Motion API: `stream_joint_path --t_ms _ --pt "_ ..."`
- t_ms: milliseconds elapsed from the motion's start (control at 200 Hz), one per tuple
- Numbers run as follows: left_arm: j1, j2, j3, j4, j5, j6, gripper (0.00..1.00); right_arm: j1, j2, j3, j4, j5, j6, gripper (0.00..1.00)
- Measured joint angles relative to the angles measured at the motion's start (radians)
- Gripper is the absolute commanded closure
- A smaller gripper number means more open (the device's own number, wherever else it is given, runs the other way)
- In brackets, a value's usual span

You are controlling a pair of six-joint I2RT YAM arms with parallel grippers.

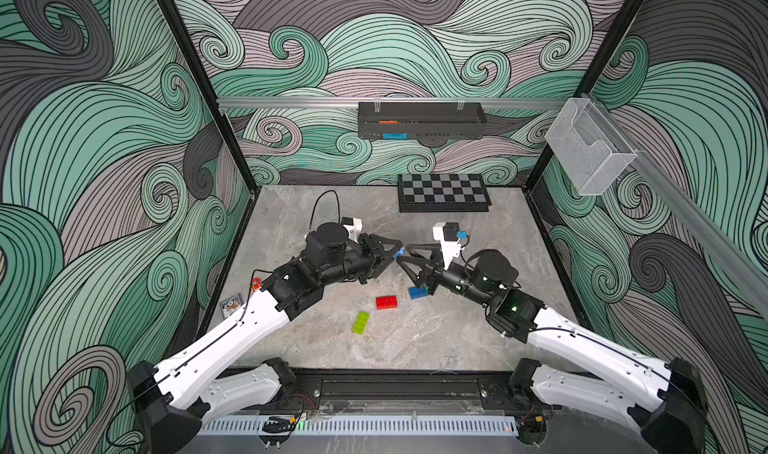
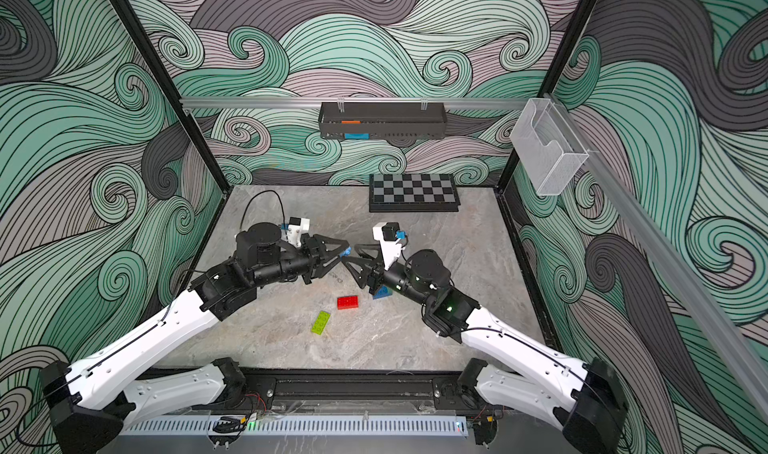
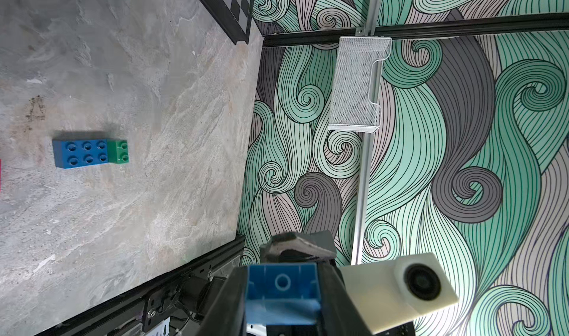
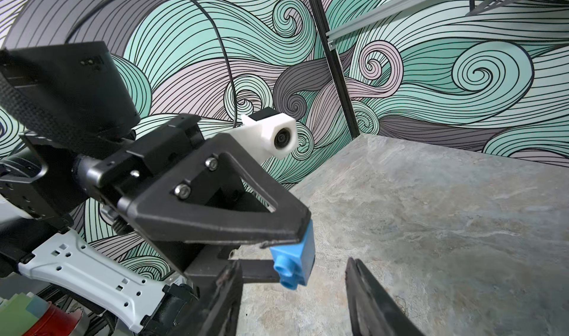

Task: Assemble the number 5 with lego
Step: Pick up the lego brick from the center of the board.

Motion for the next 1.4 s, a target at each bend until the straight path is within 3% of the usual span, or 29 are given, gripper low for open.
stream_joint_path --t_ms 765,891,1061,1206,1396 --pt "0.005 -0.005 -0.014 0.040 -0.003 -0.039 0.74 0.002 0.056 0.039 0.015 0.001 -0.027 0.83" --pt "0.007 -0.007 -0.017 0.041 -0.023 -0.042 0.66 0.002 0.073 0.054 0.012 0.002 -0.032 0.86" --pt "0.007 -0.031 -0.026 0.044 -0.039 -0.037 0.41 0.000 0.087 0.081 -0.001 0.001 -0.033 0.88" --pt "0.019 -0.061 -0.050 0.040 -0.041 -0.027 0.40 -0.014 0.086 0.090 -0.042 0.000 -0.029 0.88" --pt "0.098 -0.137 -0.082 -0.068 -0.055 0.035 0.39 -0.052 0.084 0.124 -0.206 -0.018 -0.026 0.89"
